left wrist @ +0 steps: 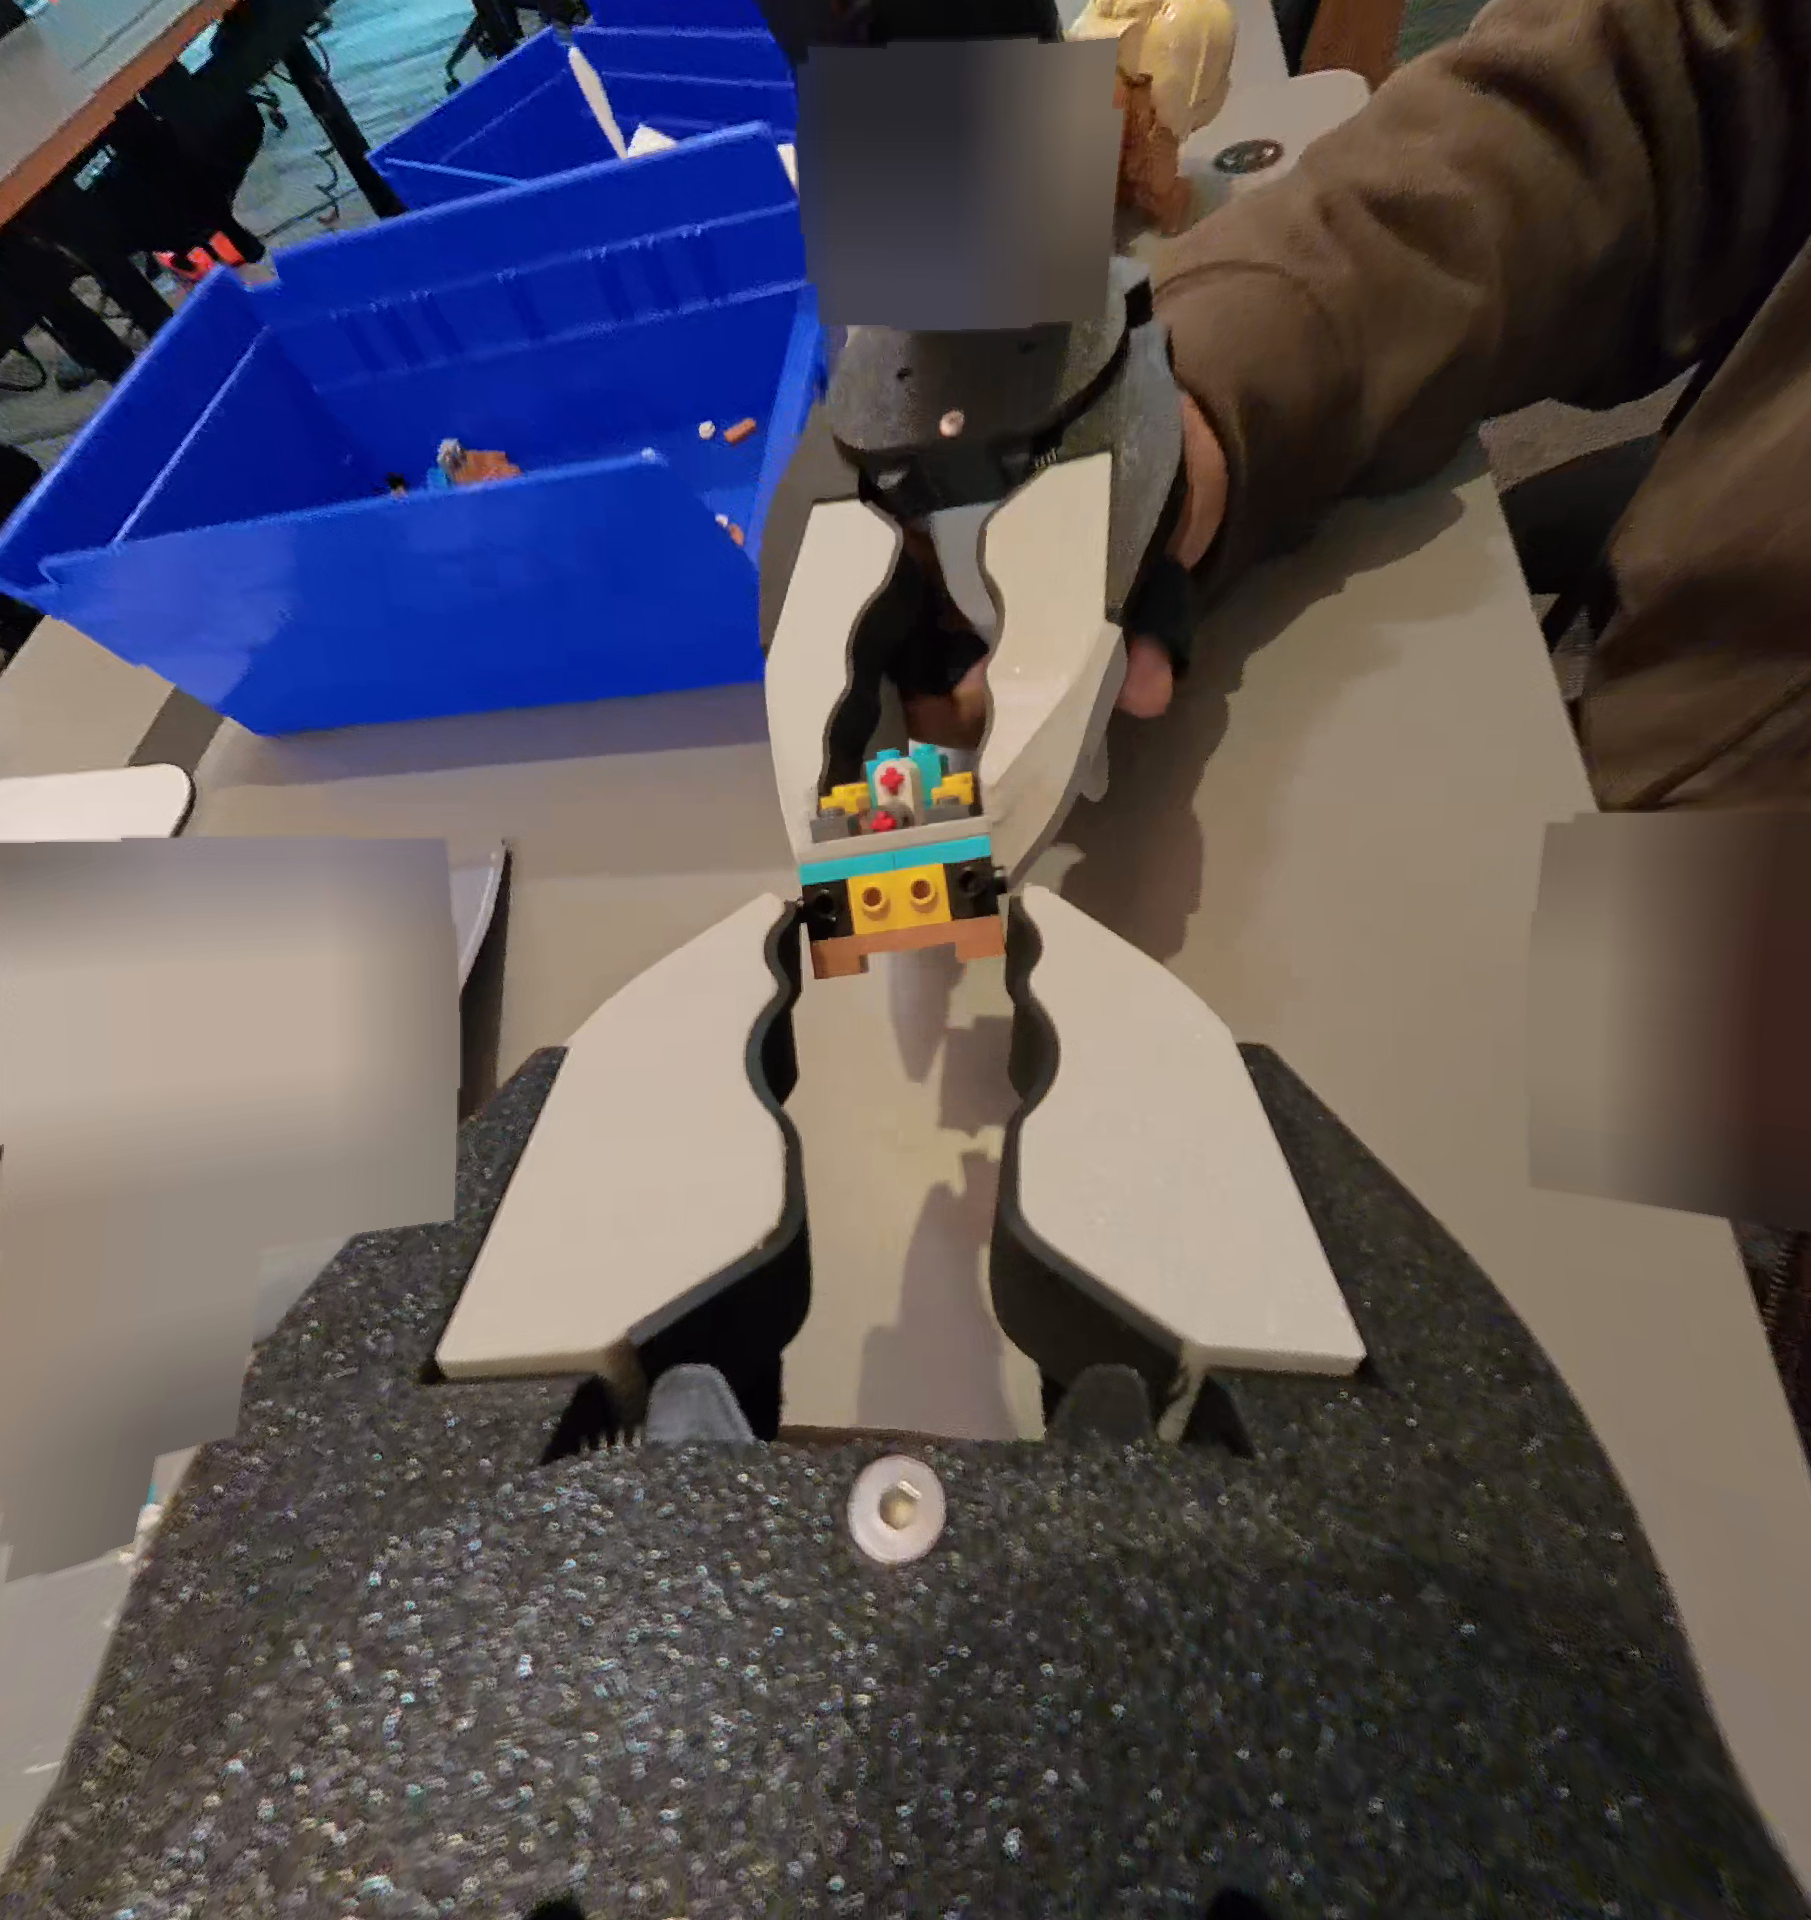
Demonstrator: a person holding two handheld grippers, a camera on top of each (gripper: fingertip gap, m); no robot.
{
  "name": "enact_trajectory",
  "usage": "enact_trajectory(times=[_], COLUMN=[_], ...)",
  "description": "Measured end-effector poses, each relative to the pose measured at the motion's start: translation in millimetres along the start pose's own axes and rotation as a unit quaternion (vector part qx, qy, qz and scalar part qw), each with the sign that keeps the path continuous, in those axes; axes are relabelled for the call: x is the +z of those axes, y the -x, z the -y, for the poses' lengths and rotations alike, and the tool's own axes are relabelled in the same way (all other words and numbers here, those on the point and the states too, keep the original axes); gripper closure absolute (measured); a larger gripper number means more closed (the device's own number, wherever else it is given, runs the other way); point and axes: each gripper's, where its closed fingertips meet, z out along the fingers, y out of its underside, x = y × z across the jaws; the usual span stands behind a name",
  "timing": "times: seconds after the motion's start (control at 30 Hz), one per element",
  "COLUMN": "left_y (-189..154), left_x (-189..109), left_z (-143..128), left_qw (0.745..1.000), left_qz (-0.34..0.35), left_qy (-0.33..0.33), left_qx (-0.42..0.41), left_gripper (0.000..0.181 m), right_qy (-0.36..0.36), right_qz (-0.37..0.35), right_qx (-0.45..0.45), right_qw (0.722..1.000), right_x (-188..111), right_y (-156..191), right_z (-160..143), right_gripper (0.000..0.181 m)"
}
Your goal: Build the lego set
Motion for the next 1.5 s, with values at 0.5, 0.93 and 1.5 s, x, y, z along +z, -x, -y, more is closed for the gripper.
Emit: enact_trajectory(times=[0.5,0.93,1.5], left_y=[-9,-9,-10], left_x=[2,8,8], left_z=[52,56,55], left_qw=[0.995,0.992,0.991], left_qz=[-0.067,-0.071,-0.075], left_qy=[0.067,0.100,0.113], left_qx=[0.002,0.006,-0.017], left_gripper=[0.143,0.143,0.143], right_qy=[-0.124,-0.138,-0.147], right_qz=[-0.012,-0.012,-0.002], right_qx=[-0.001,0.005,0.019], right_qw=[0.992,0.990,0.989], right_x=[-21,-25,-25], right_y=[23,22,22], right_z=[43,46,46], right_gripper=[0.144,0.144,0.144])
